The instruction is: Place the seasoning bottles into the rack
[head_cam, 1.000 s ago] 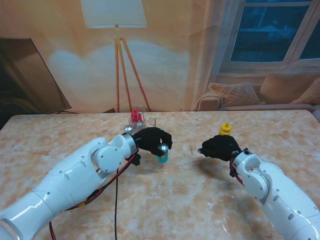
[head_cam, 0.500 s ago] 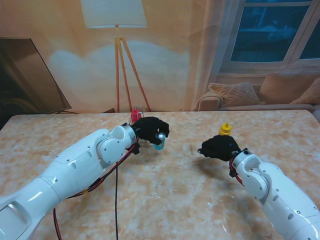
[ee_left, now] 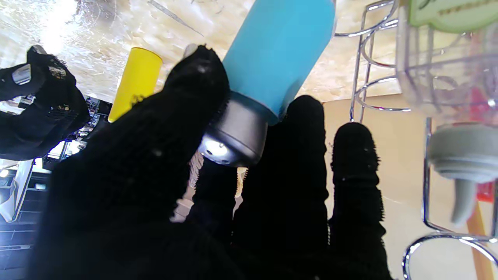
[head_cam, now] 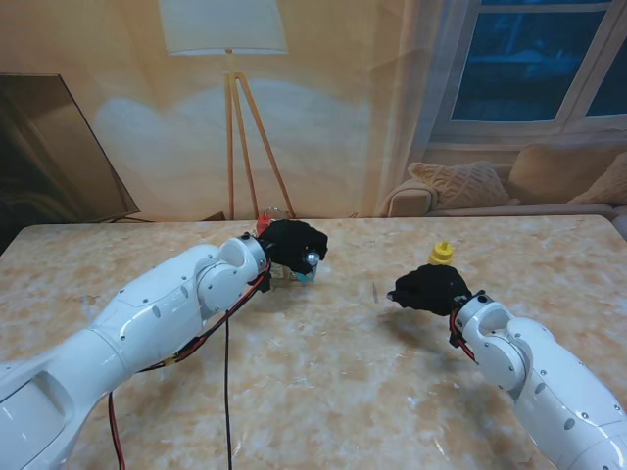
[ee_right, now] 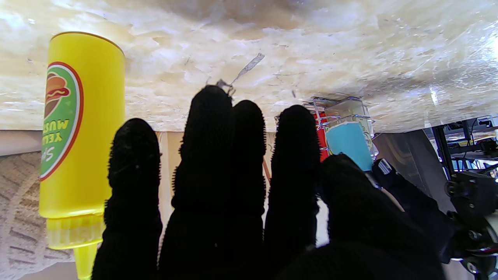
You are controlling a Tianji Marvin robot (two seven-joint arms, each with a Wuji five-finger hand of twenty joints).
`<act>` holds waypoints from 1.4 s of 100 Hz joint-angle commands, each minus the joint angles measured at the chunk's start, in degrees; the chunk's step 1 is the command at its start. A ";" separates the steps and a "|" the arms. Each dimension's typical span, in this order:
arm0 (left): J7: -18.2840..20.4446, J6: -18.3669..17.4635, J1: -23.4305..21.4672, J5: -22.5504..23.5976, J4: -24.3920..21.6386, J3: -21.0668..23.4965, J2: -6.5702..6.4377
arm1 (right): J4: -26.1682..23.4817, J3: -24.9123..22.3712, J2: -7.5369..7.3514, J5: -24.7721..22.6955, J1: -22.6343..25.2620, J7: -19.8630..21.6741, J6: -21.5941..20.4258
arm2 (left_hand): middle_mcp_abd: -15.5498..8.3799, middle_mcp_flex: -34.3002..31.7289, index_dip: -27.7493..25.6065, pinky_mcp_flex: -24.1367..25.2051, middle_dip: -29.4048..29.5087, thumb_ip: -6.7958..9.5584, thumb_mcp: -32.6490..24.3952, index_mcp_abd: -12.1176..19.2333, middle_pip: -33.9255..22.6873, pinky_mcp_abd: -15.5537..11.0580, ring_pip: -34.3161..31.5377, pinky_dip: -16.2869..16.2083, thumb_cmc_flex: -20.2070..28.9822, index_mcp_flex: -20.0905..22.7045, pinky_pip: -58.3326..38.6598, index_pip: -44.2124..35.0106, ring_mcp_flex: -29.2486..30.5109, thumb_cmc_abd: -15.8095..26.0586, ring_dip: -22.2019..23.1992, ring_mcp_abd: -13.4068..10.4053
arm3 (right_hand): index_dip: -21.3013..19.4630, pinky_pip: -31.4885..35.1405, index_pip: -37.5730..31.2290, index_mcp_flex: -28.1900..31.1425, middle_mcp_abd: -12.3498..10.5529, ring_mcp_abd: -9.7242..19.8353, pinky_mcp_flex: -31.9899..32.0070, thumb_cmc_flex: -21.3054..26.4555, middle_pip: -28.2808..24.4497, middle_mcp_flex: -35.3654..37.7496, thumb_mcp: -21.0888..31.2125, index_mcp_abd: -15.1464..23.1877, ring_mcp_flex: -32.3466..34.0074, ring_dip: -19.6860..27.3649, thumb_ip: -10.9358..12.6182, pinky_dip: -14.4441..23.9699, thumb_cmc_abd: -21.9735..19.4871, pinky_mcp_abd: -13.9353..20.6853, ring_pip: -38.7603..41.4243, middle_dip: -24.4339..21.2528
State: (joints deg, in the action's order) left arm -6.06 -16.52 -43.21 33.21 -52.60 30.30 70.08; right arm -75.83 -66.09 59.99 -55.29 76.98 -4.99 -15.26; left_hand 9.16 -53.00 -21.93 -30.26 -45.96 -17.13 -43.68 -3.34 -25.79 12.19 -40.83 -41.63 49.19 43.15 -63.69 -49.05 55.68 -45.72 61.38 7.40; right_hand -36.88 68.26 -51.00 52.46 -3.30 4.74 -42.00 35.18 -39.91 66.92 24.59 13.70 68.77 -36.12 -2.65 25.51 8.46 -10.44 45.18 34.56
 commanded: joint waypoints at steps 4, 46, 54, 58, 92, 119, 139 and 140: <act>-0.19 -0.59 1.14 0.82 1.10 -0.55 0.58 | 0.02 0.29 0.15 -0.05 0.27 0.92 -0.05 | -1.42 -0.79 -0.77 0.82 -2.32 2.68 -1.22 3.99 -4.85 -1.09 -2.11 -1.57 3.73 2.52 -0.44 -8.78 -1.03 5.97 1.52 -1.81 | 0.22 0.15 -0.50 0.75 -0.02 1.43 0.15 -0.22 -0.53 0.69 0.86 1.01 1.03 0.25 -1.73 0.77 -0.14 -0.27 0.47 0.12; -4.71 -1.72 3.88 1.92 7.22 -4.66 2.76 | 0.03 0.35 0.17 -0.04 0.25 0.81 -0.02 | -1.91 -0.19 -0.04 1.37 -2.39 2.55 -1.21 4.63 -5.36 -1.65 -2.28 -1.69 3.52 1.92 -0.18 -9.96 -1.59 6.02 1.82 -2.13 | 0.22 0.19 -0.50 0.75 -0.14 1.39 0.12 -0.23 -0.52 0.69 0.90 0.97 1.00 0.26 -1.71 0.78 -0.20 -0.23 0.44 0.12; -5.46 -2.03 4.37 2.45 8.05 -5.35 2.98 | 0.01 0.32 0.17 -0.06 0.28 0.79 -0.02 | -1.91 -0.14 0.22 1.40 -2.34 2.51 -1.24 4.65 -5.54 -1.66 -2.38 -1.75 3.44 1.83 -0.22 -10.20 -1.62 6.01 1.83 -2.20 | 0.21 0.18 -0.49 0.72 -0.22 1.45 0.16 -0.21 -0.53 0.74 0.90 1.12 1.01 0.26 -1.72 0.78 -0.15 -0.26 0.43 0.12; -5.71 -2.12 4.56 2.52 8.47 -5.62 3.12 | 0.00 0.31 0.17 -0.06 0.29 0.79 -0.03 | -2.00 -0.16 0.30 1.38 -2.34 2.51 -1.28 4.73 -5.64 -1.74 -2.42 -1.75 3.47 1.79 -0.20 -10.31 -1.60 6.02 1.82 -2.29 | 0.21 0.17 -0.52 0.73 -0.15 1.41 0.16 -0.21 -0.52 0.71 0.89 1.02 0.99 0.26 -1.73 0.78 -0.18 -0.25 0.42 0.12; -7.75 -2.46 5.79 1.72 12.65 -7.45 4.85 | 0.13 0.42 0.16 -0.01 0.19 0.88 0.03 | -2.33 0.33 0.79 1.62 -2.25 2.37 -1.06 4.92 -6.00 -2.05 -2.52 -1.72 3.37 1.40 0.03 -10.92 -2.04 6.20 1.77 -2.51 | 0.21 0.18 -0.53 0.74 -0.12 1.36 0.15 -0.23 -0.53 0.71 0.86 1.01 0.98 0.25 -1.72 0.79 -0.16 -0.19 0.44 0.13; -8.74 -2.19 6.08 1.15 14.59 -8.21 5.79 | 0.17 0.39 0.15 -0.04 0.20 0.83 -0.04 | -2.55 0.78 1.10 1.97 -2.15 2.24 -0.90 5.27 -6.25 -2.17 -2.47 -1.68 3.29 1.19 0.23 -11.26 -2.43 6.40 1.73 -2.67 | 0.22 0.16 -0.53 0.71 -0.11 1.42 0.16 -0.22 -0.52 0.70 0.87 1.02 0.98 0.27 -1.73 0.78 -0.16 -0.13 0.40 0.13; -9.28 -1.91 6.59 0.33 16.98 -9.14 6.87 | 0.09 0.29 0.14 -0.12 0.29 0.82 -0.03 | -2.60 1.71 1.34 2.75 -1.93 2.15 -0.58 5.16 -6.32 -2.05 -2.05 -1.57 3.47 0.72 0.61 -11.19 -3.29 6.79 1.44 -2.34 | 0.23 0.14 -0.53 0.76 -0.01 1.43 0.19 -0.24 -0.51 0.67 0.87 0.96 1.00 0.26 -1.72 0.78 -0.19 -0.17 0.44 0.13; -9.29 -1.87 6.60 0.29 17.06 -9.17 6.90 | 0.09 0.29 0.14 -0.13 0.30 0.82 -0.03 | -2.58 1.74 1.34 2.78 -1.92 2.15 -0.55 5.16 -6.33 -2.05 -2.03 -1.56 3.47 0.72 0.62 -11.19 -3.34 6.81 1.42 -2.31 | 0.24 0.13 -0.53 0.76 -0.07 1.43 0.19 -0.24 -0.51 0.68 0.87 0.96 1.00 0.26 -1.72 0.78 -0.22 -0.17 0.44 0.13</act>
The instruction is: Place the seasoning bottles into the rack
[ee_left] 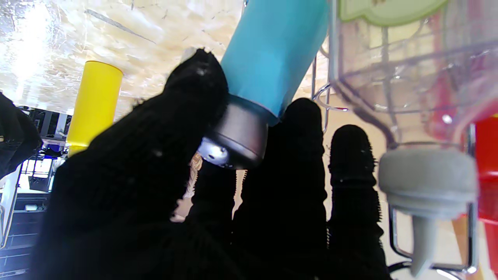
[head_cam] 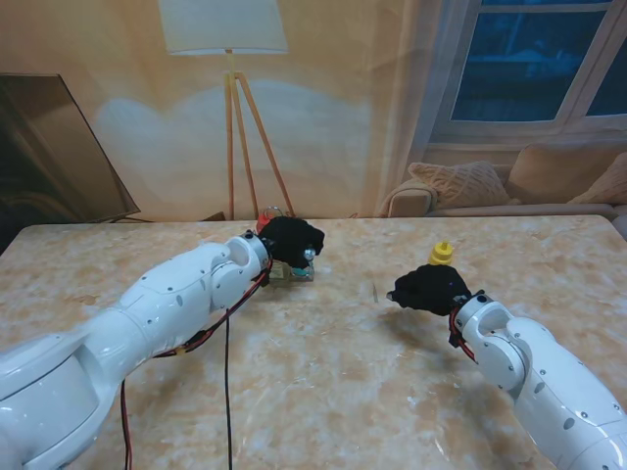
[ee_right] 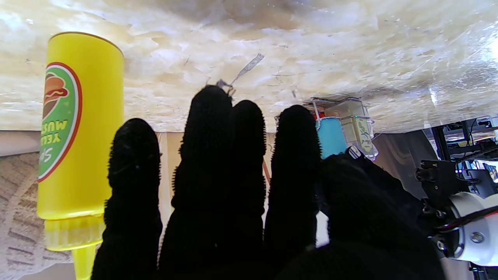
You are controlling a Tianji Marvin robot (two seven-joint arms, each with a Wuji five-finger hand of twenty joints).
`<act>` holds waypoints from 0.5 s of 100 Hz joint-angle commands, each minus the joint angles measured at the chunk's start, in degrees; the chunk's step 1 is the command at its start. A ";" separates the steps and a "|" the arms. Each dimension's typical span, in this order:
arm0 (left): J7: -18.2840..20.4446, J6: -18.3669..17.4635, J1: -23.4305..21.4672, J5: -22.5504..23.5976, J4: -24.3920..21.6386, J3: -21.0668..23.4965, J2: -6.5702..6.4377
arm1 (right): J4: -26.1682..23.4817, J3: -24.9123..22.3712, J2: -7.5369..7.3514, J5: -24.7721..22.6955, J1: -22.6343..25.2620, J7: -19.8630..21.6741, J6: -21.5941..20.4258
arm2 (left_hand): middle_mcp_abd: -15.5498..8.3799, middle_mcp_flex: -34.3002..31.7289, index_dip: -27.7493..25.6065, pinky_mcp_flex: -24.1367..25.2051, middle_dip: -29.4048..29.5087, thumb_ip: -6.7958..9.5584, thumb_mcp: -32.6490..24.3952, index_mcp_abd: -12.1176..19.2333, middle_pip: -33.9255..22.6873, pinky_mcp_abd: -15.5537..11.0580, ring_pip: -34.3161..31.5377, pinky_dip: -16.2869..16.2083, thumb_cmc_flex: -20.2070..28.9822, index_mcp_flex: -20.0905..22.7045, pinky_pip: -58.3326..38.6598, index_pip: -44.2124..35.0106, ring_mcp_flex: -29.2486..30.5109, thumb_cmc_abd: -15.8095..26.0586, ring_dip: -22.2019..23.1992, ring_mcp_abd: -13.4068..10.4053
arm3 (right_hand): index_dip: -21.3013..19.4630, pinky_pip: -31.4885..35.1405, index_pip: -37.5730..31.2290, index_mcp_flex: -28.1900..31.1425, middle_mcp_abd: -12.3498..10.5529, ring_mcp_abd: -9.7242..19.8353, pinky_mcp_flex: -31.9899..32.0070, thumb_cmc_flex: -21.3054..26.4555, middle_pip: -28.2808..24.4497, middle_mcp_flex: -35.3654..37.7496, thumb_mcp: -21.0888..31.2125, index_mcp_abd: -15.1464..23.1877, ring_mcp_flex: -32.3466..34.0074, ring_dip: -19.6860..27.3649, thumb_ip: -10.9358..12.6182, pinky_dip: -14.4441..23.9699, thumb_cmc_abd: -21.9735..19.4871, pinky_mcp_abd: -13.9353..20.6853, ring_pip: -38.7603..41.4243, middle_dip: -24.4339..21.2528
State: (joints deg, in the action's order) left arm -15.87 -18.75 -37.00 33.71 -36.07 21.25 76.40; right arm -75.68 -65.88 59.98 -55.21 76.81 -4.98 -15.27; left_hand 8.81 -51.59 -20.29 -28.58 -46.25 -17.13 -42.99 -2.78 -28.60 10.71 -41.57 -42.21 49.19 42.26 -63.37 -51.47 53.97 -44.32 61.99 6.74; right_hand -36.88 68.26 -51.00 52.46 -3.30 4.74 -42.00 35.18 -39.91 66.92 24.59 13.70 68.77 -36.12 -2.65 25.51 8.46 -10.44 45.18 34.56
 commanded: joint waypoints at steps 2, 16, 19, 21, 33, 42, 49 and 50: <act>0.50 0.41 0.41 -0.28 0.69 -0.17 0.65 | -0.08 0.06 0.15 -0.22 0.49 0.80 -0.02 | -2.18 0.47 -0.29 1.18 -1.59 2.15 -1.20 4.57 -3.50 -0.56 -1.26 -0.98 3.50 1.55 0.34 -8.75 -1.71 5.49 0.77 -1.66 | 0.23 0.14 -0.55 0.80 -0.07 1.37 0.18 -0.23 -0.52 0.68 0.87 0.99 0.97 0.26 -1.71 0.78 -0.22 -0.19 0.43 0.13; 0.23 0.87 0.62 -0.54 1.81 -0.60 1.08 | -0.11 0.02 0.15 -0.24 0.54 0.76 -0.05 | -2.08 1.64 -0.56 1.61 -0.80 2.37 0.00 4.39 -3.94 -0.46 -0.62 -0.82 3.52 0.90 0.60 -8.21 -2.38 6.34 -0.40 -1.59 | 0.22 0.15 -0.52 0.73 -0.04 1.43 0.18 -0.22 -0.51 0.65 0.88 1.01 1.04 0.24 -1.72 0.79 -0.16 -0.24 0.48 0.13; 0.21 0.97 0.65 -0.70 2.07 -0.63 1.20 | -0.12 0.02 0.15 -0.23 0.54 0.78 -0.04 | -1.99 1.88 -0.60 1.82 -0.66 2.41 0.12 4.24 -4.00 -0.34 -0.55 -0.79 3.47 0.85 0.67 -8.09 -2.58 6.51 -0.60 -1.55 | 0.22 0.15 -0.53 0.74 0.01 1.40 0.19 -0.26 -0.52 0.63 0.86 0.96 1.03 0.24 -1.73 0.79 -0.15 -0.29 0.49 0.14; 0.21 1.05 0.65 -0.79 2.18 -0.64 1.26 | -0.13 0.02 0.15 -0.23 0.54 0.80 -0.05 | -1.97 2.11 -0.61 1.87 -0.56 2.42 0.22 4.19 -4.01 -0.31 -0.45 -0.78 3.40 0.78 0.68 -7.99 -2.73 6.57 -0.78 -1.49 | 0.22 0.16 -0.53 0.75 -0.28 1.39 0.17 -0.25 -0.54 0.71 0.87 0.98 1.03 0.24 -1.72 0.79 -0.15 -0.14 0.49 0.14; 0.17 1.33 0.66 -0.88 2.34 -0.66 1.31 | -0.19 0.00 0.14 -0.27 0.57 0.82 -0.08 | -1.52 4.45 -0.91 2.72 1.05 2.54 1.07 3.39 -4.79 -0.09 -0.16 -0.57 2.82 -0.20 1.02 -6.11 -4.08 6.82 -2.92 -1.09 | 0.22 0.14 -0.52 0.75 -0.14 1.45 0.19 -0.26 -0.52 0.70 0.87 0.97 1.01 0.26 -1.72 0.79 -0.18 -0.16 0.45 0.13; 0.12 1.35 0.65 -0.59 2.05 -0.65 1.10 | -0.22 -0.03 0.14 -0.34 0.60 0.78 -0.07 | -1.11 6.95 -2.28 3.42 4.17 2.44 0.82 2.61 -6.81 0.12 0.47 -0.10 1.93 -0.66 1.80 -3.22 -5.17 6.12 -4.22 -0.76 | 0.21 0.14 -0.52 0.75 -0.06 1.45 0.19 -0.18 -0.53 0.67 0.90 1.03 1.02 0.26 -1.71 0.79 -0.10 -0.19 0.44 0.13; 0.08 1.41 0.65 -0.33 1.83 -0.65 0.93 | -0.22 0.00 0.13 -0.35 0.58 0.80 -0.07 | -0.88 8.81 -2.91 4.17 7.46 1.86 -0.22 2.04 -7.78 0.33 0.87 0.08 0.89 -1.13 2.19 -1.37 -6.17 5.01 -4.51 -0.48 | 0.22 0.13 -0.52 0.75 -0.12 1.45 0.19 -0.23 -0.52 0.67 0.88 0.97 1.02 0.26 -1.72 0.79 -0.06 -0.25 0.44 0.13; 0.10 1.44 0.65 -0.29 1.78 -0.65 0.90 | -0.22 0.00 0.13 -0.35 0.58 0.82 -0.06 | -0.84 8.89 -2.87 4.31 8.28 1.88 -0.45 1.85 -7.77 0.48 0.95 0.11 0.66 -1.14 2.27 -0.98 -6.28 4.81 -4.55 -0.39 | 0.23 0.13 -0.51 0.74 -0.07 1.45 0.19 -0.21 -0.52 0.67 0.89 1.06 1.02 0.26 -1.72 0.79 0.02 -0.26 0.44 0.13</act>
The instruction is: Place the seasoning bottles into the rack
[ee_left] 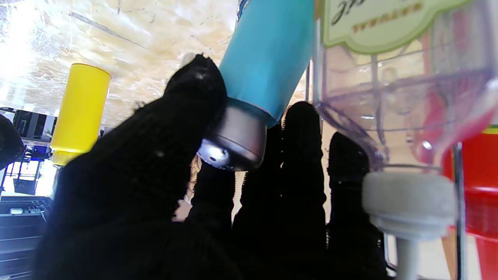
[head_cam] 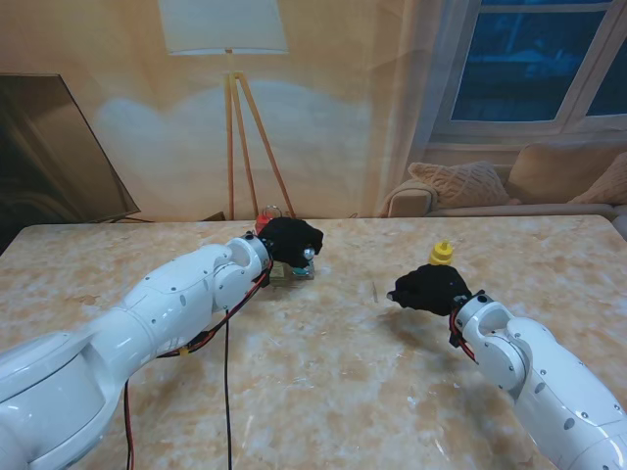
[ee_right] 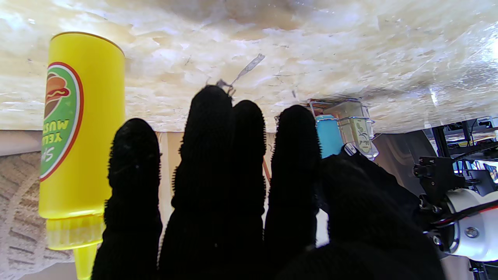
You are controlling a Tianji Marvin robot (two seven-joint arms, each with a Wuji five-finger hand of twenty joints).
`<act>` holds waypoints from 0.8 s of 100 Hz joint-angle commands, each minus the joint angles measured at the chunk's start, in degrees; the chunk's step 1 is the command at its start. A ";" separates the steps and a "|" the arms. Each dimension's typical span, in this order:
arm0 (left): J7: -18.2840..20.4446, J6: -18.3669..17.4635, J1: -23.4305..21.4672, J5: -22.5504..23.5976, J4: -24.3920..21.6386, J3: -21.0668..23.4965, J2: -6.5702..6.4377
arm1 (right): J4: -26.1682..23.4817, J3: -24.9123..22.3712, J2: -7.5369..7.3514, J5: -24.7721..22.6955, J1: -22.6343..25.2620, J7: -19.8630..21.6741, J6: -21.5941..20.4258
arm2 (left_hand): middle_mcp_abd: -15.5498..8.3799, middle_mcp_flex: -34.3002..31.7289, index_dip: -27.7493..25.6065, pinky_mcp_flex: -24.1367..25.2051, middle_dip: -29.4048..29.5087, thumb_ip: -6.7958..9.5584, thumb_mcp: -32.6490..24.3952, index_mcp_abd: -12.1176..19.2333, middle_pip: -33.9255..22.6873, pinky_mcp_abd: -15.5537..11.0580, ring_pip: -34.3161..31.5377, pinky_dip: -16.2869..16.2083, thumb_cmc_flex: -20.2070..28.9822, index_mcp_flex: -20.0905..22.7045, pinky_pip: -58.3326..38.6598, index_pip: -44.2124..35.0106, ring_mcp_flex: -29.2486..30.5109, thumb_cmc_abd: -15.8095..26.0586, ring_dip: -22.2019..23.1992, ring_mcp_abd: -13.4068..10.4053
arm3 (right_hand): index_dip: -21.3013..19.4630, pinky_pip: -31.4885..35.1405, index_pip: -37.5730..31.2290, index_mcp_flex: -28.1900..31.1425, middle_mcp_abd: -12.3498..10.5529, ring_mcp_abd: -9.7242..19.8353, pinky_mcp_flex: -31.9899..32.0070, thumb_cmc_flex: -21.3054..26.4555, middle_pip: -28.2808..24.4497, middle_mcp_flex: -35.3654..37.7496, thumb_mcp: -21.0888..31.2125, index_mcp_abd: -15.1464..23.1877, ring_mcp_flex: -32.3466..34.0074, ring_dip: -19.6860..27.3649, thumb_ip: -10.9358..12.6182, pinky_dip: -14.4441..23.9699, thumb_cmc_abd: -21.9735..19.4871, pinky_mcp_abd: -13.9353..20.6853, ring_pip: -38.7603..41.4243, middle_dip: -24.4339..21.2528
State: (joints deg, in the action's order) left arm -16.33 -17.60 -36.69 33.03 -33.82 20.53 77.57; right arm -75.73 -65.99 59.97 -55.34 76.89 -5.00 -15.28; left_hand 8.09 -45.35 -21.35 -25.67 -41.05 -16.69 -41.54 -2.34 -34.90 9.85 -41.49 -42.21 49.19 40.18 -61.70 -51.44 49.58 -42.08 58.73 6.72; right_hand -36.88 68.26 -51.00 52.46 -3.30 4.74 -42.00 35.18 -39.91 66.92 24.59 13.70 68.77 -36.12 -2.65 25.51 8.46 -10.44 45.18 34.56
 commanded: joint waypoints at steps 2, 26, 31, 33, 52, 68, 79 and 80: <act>0.59 0.34 0.33 0.45 -0.54 0.07 -0.32 | -0.16 0.13 0.13 -0.22 0.49 0.86 -0.05 | -0.13 3.06 -2.16 1.50 4.38 1.24 -2.90 1.14 -2.02 1.29 0.97 0.16 -0.32 1.00 0.70 -0.23 -2.12 1.97 -1.33 -0.36 | 0.23 0.14 -0.53 0.75 -0.08 1.45 0.18 -0.13 -0.53 0.69 0.93 1.11 1.02 0.26 -1.71 0.79 0.20 -0.24 0.44 0.13; 0.42 0.87 0.36 1.09 -0.80 -0.12 -0.62 | -0.17 0.11 0.13 -0.32 0.52 0.79 -0.04 | 0.82 5.61 -4.32 2.91 5.64 2.50 -12.42 -2.11 -1.33 1.71 2.09 0.37 -8.43 1.47 1.55 8.69 -4.51 0.72 -1.41 0.32 | 0.36 0.11 -0.64 0.72 -0.14 1.50 0.14 -0.29 -0.51 0.73 1.48 1.19 1.08 0.28 -1.75 0.76 0.48 -0.16 0.37 0.12; 0.32 0.88 0.40 1.26 -0.83 -0.22 -0.66 | -0.19 0.09 0.13 -0.32 0.54 0.78 -0.03 | 0.88 5.96 -4.52 3.16 5.64 3.15 -12.92 -2.45 -1.15 1.65 2.29 0.45 -9.01 1.45 1.78 9.58 -4.92 1.01 -1.47 0.44 | 0.39 0.11 -0.66 0.74 -0.05 1.44 0.12 -0.35 -0.51 0.75 1.54 1.08 1.03 0.28 -1.78 0.76 0.49 -0.06 0.35 0.12; 0.31 0.90 0.41 1.31 -0.85 -0.25 -0.67 | -0.19 0.09 0.13 -0.33 0.55 0.77 -0.02 | 0.86 6.06 -4.80 3.37 5.65 3.68 -13.39 -2.61 -1.04 2.08 2.38 0.44 -9.51 1.49 1.85 10.10 -5.07 1.08 -1.51 0.47 | 0.41 0.12 -0.66 0.74 -0.08 1.42 0.11 -0.39 -0.50 0.72 1.56 1.08 1.05 0.27 -1.79 0.77 0.50 -0.09 0.37 0.12; 0.38 1.07 0.42 1.31 -0.80 -0.35 -0.64 | -0.23 -0.02 0.12 -0.42 0.64 0.67 -0.08 | 1.54 7.57 -5.32 4.42 5.90 6.58 -14.97 -3.40 0.02 2.40 3.24 0.57 -11.75 1.27 2.29 12.73 -6.79 1.73 -1.93 1.08 | 0.45 0.12 -0.71 0.71 -0.20 1.51 0.09 -0.48 -0.50 0.71 1.71 1.14 1.07 0.25 -1.83 0.77 0.56 -0.13 0.39 0.13; 0.45 0.91 0.42 1.40 -0.77 -0.56 -0.65 | -0.21 -0.03 0.12 -0.43 0.64 0.66 -0.09 | 1.96 8.65 -5.20 5.26 6.43 6.59 -14.89 -3.75 1.18 2.46 4.57 1.06 -12.47 1.17 3.30 14.16 -8.10 2.04 -2.77 1.63 | 0.46 0.12 -0.73 0.72 -0.20 1.41 0.10 -0.50 -0.50 0.80 1.80 1.11 1.08 0.25 -1.84 0.76 0.52 -0.18 0.40 0.12; 0.60 0.88 0.16 1.62 -1.67 -0.18 -1.03 | -0.18 0.01 0.12 -0.40 0.61 0.70 -0.09 | 2.62 9.73 -5.12 5.97 7.73 6.62 -14.64 -4.09 3.09 2.57 6.67 1.71 -12.48 1.10 4.30 15.61 -9.39 2.60 -4.53 2.29 | 0.48 0.12 -0.72 0.70 -0.12 1.51 0.11 -0.50 -0.49 0.72 1.83 1.18 1.07 0.26 -1.85 0.76 0.54 -0.15 0.38 0.12; 0.64 0.90 0.09 1.65 -1.89 -0.06 -1.12 | -0.18 0.01 0.12 -0.40 0.60 0.71 -0.09 | 2.67 9.72 -5.13 5.98 7.93 6.63 -14.52 -4.15 3.26 2.56 6.89 1.80 -12.45 1.13 4.40 15.76 -9.40 2.70 -4.81 2.34 | 0.49 0.11 -0.72 0.68 -0.10 1.50 0.12 -0.53 -0.50 0.73 1.82 1.18 1.09 0.25 -1.86 0.76 0.53 -0.16 0.38 0.12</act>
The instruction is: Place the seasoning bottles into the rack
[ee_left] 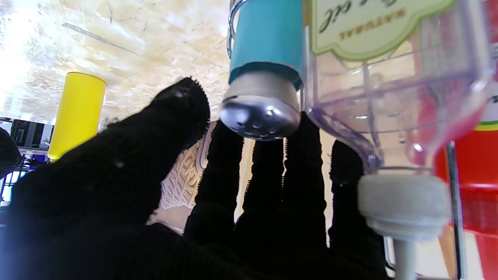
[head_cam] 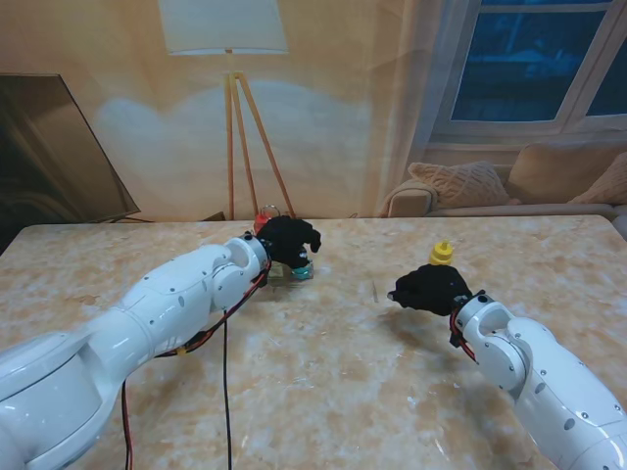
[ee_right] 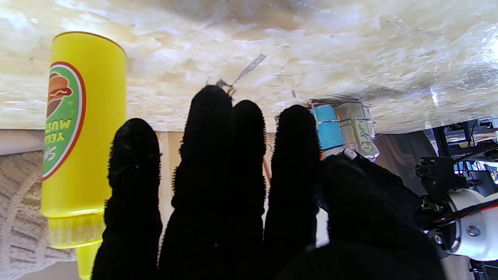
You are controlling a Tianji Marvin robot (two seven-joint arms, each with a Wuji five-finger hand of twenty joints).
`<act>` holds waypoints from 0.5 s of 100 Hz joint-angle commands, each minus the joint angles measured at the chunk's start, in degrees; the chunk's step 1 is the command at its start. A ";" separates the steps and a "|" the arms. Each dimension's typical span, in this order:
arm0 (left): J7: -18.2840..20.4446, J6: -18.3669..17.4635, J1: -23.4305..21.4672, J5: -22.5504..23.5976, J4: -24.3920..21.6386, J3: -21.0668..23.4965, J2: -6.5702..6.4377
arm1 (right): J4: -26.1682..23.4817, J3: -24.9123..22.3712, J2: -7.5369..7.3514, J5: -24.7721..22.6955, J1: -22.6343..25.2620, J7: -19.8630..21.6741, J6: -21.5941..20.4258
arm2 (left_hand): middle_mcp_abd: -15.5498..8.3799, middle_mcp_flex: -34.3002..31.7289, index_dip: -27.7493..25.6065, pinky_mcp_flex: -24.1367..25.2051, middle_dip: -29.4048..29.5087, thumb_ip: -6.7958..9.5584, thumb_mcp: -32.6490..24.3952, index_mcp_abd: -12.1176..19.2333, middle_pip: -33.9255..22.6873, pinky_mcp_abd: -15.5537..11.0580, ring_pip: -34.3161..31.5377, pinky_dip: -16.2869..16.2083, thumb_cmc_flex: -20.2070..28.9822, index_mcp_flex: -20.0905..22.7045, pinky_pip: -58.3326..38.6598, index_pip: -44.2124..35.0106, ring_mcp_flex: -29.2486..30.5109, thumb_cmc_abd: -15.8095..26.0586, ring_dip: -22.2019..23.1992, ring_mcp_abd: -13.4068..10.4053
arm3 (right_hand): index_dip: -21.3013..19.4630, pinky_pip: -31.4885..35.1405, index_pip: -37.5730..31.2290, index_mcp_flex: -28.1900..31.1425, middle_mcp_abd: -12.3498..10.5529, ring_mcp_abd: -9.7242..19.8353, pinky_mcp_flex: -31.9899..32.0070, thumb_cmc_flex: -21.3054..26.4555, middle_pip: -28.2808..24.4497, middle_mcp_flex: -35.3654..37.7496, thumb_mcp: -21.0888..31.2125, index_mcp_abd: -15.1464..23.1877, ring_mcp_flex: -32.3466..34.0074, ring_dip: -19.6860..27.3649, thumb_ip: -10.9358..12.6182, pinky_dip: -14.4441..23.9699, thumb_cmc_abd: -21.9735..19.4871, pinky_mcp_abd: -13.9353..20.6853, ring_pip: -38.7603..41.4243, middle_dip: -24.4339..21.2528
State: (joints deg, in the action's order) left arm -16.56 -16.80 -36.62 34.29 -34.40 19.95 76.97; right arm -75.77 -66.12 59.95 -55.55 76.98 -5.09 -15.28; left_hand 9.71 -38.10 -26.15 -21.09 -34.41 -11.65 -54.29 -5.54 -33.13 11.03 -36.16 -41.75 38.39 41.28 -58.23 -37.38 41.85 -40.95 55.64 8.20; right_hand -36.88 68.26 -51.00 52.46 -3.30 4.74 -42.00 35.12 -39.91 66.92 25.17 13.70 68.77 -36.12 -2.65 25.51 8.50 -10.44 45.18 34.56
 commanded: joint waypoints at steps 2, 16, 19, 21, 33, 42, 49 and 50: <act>0.98 0.15 -0.12 0.46 -1.78 0.78 -0.69 | -0.13 0.15 0.14 -0.18 0.50 0.80 -0.08 | 1.20 2.63 -0.34 1.54 1.53 1.60 -1.64 -1.04 1.76 1.41 1.89 1.47 -1.61 -0.02 1.11 1.89 -1.89 1.84 -2.06 1.00 | 0.49 0.12 -0.71 0.66 -0.15 1.41 0.10 -0.47 -0.50 0.76 1.24 1.19 1.04 0.26 -1.86 0.76 0.49 -0.13 0.37 0.12; 1.88 0.62 -1.42 1.41 -5.93 3.00 -2.35 | -0.09 0.18 0.15 -0.17 0.47 0.75 -0.07 | 2.06 3.72 -0.39 2.43 3.91 1.82 -0.29 -1.23 4.13 1.69 4.93 2.54 -1.47 -0.37 2.48 3.09 -3.62 3.66 -5.38 1.96 | 0.47 0.13 -0.70 0.68 -0.01 1.40 0.13 -0.54 -0.51 0.69 1.11 1.07 1.03 0.24 -1.89 0.77 0.26 -0.12 0.40 0.13; 2.00 0.67 -1.69 1.70 -6.80 3.46 -2.70 | -0.09 0.18 0.15 -0.17 0.47 0.75 -0.07 | 2.17 3.80 -0.44 2.60 4.39 1.87 0.06 -1.25 4.49 1.86 5.38 2.75 -1.43 -0.35 2.70 3.21 -3.68 4.01 -6.08 2.12 | 0.45 0.15 -0.72 0.74 -0.17 1.46 0.09 -0.52 -0.53 0.72 1.09 1.07 1.04 0.24 -1.88 0.78 0.24 -0.17 0.40 0.14; 2.10 0.72 -1.87 1.89 -7.35 3.76 -2.93 | -0.09 0.19 0.15 -0.16 0.47 0.74 -0.08 | 2.36 3.94 -0.45 2.74 4.75 1.91 0.35 -1.30 4.78 1.90 5.74 2.92 -1.30 -0.47 2.89 3.38 -3.91 4.30 -6.63 2.26 | 0.45 0.16 -0.72 0.74 -0.19 1.48 0.09 -0.52 -0.53 0.73 1.08 1.07 1.05 0.24 -1.88 0.78 0.22 -0.20 0.40 0.14; 2.53 1.00 -3.07 3.11 -10.75 5.69 -4.26 | -0.12 0.20 0.15 -0.17 0.50 0.72 -0.14 | 2.77 4.86 -0.45 3.60 5.81 2.06 0.93 -1.38 5.70 2.05 7.17 3.57 -1.38 -1.15 3.66 4.01 -5.25 5.26 -8.49 3.01 | 0.43 0.17 -0.66 0.65 -0.21 1.47 0.11 -0.45 -0.50 0.66 0.96 1.06 1.00 0.25 -1.88 0.79 0.23 -0.21 0.36 0.12; 3.03 1.19 -4.38 4.02 -13.83 7.67 -5.38 | -0.16 0.17 0.16 -0.16 0.53 0.66 -0.19 | 2.92 4.78 -0.52 3.72 6.12 2.10 1.52 -1.34 5.88 2.22 7.38 3.85 -1.20 -1.05 3.93 4.11 -5.33 5.98 -9.07 3.17 | 0.40 0.16 -0.67 0.68 0.04 1.41 0.11 -0.40 -0.52 0.67 0.88 1.13 1.05 0.22 -1.87 0.78 0.20 -0.22 0.42 0.13; 3.85 1.24 -5.72 4.85 -16.79 9.62 -6.46 | -0.17 0.20 0.17 -0.14 0.53 0.64 -0.19 | 2.98 4.81 -0.51 3.82 6.29 2.15 2.06 -1.34 6.01 2.22 7.43 4.04 -1.28 -1.27 4.11 4.36 -5.42 6.69 -9.42 3.28 | 0.39 0.16 -0.67 0.69 -0.17 1.41 0.11 -0.42 -0.52 0.69 0.82 1.10 1.03 0.22 -1.86 0.78 0.14 -0.22 0.41 0.12; 4.01 1.25 -5.97 4.96 -17.27 9.96 -6.64 | -0.17 0.20 0.17 -0.15 0.54 0.64 -0.19 | 2.95 4.76 -0.51 3.83 6.31 2.16 2.12 -1.31 6.00 2.24 7.41 4.06 -1.28 -1.24 4.12 4.37 -5.37 6.77 -9.45 3.30 | 0.39 0.16 -0.66 0.69 -0.07 1.43 0.11 -0.40 -0.51 0.68 0.82 1.12 1.03 0.22 -1.86 0.78 0.16 -0.22 0.41 0.12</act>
State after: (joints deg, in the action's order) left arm -13.91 -15.61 -41.54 38.57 -49.29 28.94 71.28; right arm -75.74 -66.07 59.94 -55.53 76.97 -5.14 -15.33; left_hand 11.86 -34.93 -26.15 -18.19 -28.63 -11.05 -52.75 -6.20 -27.48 12.57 -29.63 -38.89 38.38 41.22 -54.89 -34.13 37.71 -35.85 47.35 10.60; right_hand -36.88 68.25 -51.00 52.46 -3.30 4.74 -42.00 35.09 -39.91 66.92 25.17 13.70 68.77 -36.12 -2.65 25.51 8.50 -10.44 45.18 34.56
